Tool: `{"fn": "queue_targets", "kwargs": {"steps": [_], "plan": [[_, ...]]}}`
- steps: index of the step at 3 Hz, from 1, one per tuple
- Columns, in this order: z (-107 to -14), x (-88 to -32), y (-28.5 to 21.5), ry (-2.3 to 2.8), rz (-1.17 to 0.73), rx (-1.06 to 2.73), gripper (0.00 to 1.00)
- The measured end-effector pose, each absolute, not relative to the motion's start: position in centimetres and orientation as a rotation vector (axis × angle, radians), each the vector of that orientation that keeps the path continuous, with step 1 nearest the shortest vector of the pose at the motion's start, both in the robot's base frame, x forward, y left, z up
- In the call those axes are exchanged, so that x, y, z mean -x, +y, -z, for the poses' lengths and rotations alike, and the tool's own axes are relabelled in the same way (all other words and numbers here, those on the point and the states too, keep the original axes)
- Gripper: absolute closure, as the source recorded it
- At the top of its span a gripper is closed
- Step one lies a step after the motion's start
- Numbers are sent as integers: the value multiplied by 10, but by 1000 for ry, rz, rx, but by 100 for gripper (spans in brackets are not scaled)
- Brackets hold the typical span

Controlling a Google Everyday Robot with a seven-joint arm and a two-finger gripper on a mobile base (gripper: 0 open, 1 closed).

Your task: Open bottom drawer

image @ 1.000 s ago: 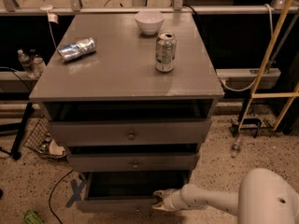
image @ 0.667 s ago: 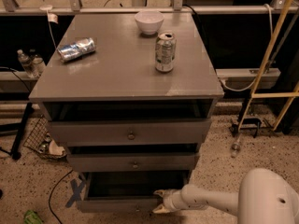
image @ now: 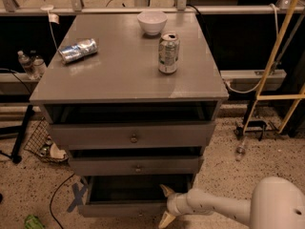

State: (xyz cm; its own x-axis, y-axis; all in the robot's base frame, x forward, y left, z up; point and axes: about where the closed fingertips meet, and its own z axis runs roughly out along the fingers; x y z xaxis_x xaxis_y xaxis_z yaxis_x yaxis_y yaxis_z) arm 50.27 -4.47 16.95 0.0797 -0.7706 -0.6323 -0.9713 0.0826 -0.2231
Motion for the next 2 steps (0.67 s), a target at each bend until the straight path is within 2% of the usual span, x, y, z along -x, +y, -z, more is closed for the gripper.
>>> {"fn": "queue_targets", "kwargs": {"steps": [2], "plan": [[-223,-501,-95,1697,-301,1626,0]]}}
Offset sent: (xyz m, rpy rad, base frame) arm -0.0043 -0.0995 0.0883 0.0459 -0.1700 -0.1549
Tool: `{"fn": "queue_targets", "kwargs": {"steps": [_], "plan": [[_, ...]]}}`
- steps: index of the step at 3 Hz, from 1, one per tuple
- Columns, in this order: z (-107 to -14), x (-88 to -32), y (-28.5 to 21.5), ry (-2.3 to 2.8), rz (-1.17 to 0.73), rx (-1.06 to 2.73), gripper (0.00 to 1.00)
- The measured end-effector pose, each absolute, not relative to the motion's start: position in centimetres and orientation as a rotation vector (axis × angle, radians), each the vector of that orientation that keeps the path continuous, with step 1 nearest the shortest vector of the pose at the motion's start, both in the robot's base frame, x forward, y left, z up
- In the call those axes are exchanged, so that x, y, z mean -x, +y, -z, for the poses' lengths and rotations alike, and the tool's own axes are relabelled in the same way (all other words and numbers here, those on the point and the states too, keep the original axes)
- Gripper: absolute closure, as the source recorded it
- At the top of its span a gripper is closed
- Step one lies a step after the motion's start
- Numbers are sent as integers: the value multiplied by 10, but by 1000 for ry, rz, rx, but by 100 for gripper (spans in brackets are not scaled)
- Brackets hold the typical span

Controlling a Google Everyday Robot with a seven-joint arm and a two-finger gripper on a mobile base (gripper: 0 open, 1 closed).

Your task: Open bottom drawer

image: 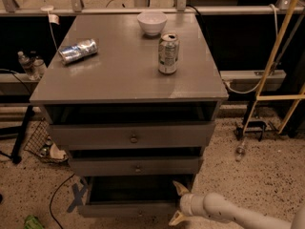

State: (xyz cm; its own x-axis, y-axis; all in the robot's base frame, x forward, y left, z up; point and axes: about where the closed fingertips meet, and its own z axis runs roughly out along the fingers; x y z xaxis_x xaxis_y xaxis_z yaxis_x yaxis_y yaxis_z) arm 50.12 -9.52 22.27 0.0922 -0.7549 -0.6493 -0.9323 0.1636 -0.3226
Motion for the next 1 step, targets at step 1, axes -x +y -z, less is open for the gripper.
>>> {"fn": "queue_targets", "kwargs": {"steps": [1], "plan": [[-225,-499,-107,1711,-287,1603,0]]}}
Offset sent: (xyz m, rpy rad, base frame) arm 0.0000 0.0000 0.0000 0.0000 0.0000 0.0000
